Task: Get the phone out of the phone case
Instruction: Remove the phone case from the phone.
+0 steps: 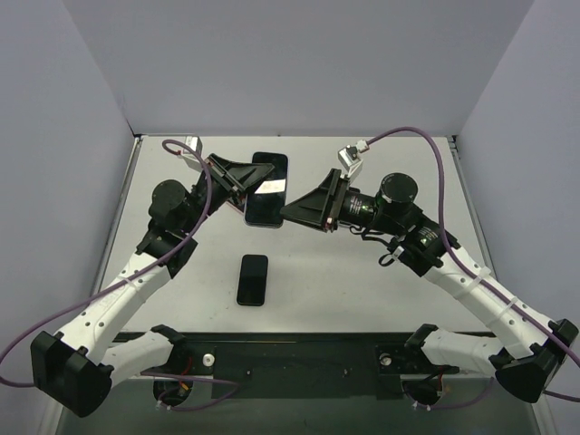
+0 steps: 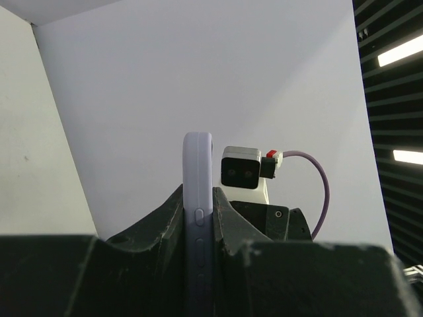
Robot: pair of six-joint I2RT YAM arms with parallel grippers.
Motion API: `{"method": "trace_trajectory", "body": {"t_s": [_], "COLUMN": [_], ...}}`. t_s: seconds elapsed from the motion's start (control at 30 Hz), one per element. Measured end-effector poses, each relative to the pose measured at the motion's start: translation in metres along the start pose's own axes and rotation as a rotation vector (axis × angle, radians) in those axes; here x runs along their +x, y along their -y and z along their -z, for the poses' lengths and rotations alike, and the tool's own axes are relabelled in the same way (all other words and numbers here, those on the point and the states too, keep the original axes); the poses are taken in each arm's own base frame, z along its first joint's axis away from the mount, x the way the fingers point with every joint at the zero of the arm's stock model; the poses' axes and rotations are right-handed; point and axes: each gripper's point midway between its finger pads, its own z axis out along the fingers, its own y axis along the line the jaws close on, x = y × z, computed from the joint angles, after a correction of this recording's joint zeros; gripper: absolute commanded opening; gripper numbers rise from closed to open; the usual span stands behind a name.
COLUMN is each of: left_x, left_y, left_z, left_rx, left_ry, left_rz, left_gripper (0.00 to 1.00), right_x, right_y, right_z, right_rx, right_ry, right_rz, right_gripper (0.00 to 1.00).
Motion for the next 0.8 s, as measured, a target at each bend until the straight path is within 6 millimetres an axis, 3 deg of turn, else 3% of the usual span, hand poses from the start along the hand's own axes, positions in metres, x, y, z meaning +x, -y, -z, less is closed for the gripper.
{"method": "trace_trajectory", "body": {"t_s": [0.47, 0.53, 0.6, 0.63, 0.7, 0.73, 0.77, 0.8], "left_x": [0.010, 0.014, 0.017, 0.019, 0.020, 0.020, 0.020, 0.020], "left_y": [0.003, 0.000, -0.001, -0.002, -0.002, 0.001, 0.004, 0.006], "left_z": [-0.003, -0.006, -0.008, -0.008, -0.009, -0.009, -0.009, -0.008], "left_rx": [0.011, 0.006, 0.002, -0.001, 0.002, 0.012, 0.023, 0.031], "left_ry": [-0.010, -0.014, -0.015, -0.013, -0.008, -0.004, -0.002, -0.002], "left_rz": [0.007, 0.013, 0.014, 0.011, -0.001, -0.007, -0.010, -0.015], "left_gripper": [0.00, 0.00, 0.00, 0.00, 0.02, 0.22, 0.32, 0.50], "right_x": [0.010, 0.010, 0.008, 0.008, 0.008, 0.007, 0.007, 0.006], "right_y": [0.009, 0.011, 0.018, 0.021, 0.023, 0.022, 0.020, 0.018], "right_z": [-0.013, -0.017, -0.020, -0.021, -0.022, -0.022, -0.021, -0.021], "right_rx": [0.001, 0.010, 0.033, 0.046, 0.058, 0.055, 0.049, 0.043], "right_ry": [-0.026, -0.026, -0.020, -0.018, -0.017, -0.016, -0.014, -0.010], "right_rz": [-0.007, 0.001, 0.004, 0.006, -0.013, -0.016, -0.023, -0.025], "right_gripper": [0.32, 0.28, 0.15, 0.03, 0.00, 0.00, 0.00, 0.00]}}
